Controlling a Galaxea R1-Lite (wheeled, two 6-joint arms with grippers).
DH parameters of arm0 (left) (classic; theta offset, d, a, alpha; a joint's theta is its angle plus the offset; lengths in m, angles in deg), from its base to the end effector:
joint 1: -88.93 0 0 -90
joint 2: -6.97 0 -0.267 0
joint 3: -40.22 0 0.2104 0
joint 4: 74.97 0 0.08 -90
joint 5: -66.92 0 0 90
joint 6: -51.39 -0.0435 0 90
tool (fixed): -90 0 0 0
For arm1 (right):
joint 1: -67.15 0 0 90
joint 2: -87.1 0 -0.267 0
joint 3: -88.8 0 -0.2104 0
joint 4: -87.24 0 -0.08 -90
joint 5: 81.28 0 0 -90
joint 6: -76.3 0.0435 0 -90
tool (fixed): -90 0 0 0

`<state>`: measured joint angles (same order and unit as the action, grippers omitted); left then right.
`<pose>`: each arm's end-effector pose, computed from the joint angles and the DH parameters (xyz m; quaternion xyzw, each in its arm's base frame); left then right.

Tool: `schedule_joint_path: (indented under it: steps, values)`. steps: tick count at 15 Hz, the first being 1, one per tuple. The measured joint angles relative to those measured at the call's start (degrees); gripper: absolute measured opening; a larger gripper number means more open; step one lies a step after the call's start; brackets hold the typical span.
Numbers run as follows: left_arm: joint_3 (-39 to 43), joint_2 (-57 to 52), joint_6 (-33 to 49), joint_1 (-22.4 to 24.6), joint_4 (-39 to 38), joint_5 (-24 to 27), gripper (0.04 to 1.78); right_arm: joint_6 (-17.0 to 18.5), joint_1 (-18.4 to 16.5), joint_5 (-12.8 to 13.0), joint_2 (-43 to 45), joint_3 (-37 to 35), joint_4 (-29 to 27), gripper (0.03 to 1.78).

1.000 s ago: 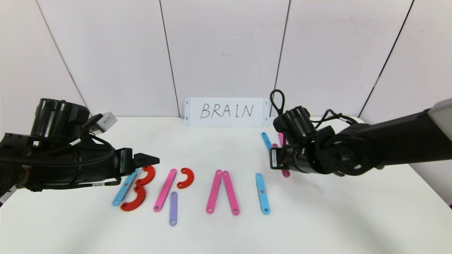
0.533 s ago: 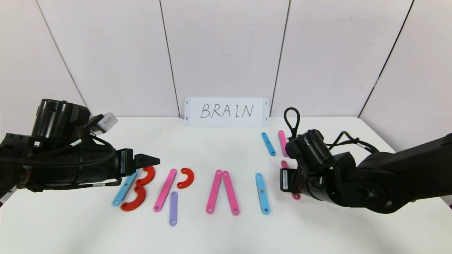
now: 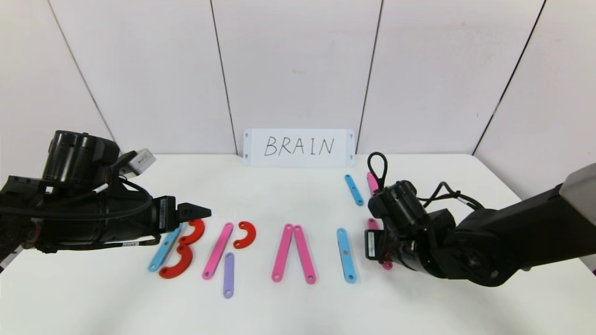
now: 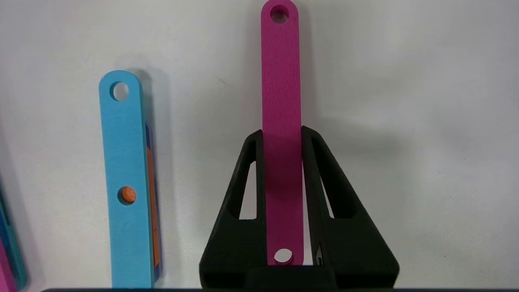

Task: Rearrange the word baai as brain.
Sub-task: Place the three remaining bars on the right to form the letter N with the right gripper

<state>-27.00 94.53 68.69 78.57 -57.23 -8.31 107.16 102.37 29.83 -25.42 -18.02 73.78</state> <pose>0.2754 -0.0616 0.1183 -0.1512 0.3532 -0.1543 0.9103 0.2851 0.1821 0.0172 0.0342 0.4071 0.0018 0.9127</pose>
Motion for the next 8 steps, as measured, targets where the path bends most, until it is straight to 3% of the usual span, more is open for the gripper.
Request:
schedule_joint_path:
  steps: [3, 8]
  values:
    - [0.0, 0.0, 0.0, 0.0, 0.0, 0.0, 1.73, 0.0, 0.0, 0.0, 0.1, -0.4, 0.0, 0.62]
    - [0.0, 0.0, 0.0, 0.0, 0.0, 0.1, 1.73, 0.1, -0.3, 0.1, 0.8, -0.8, 0.0, 1.43]
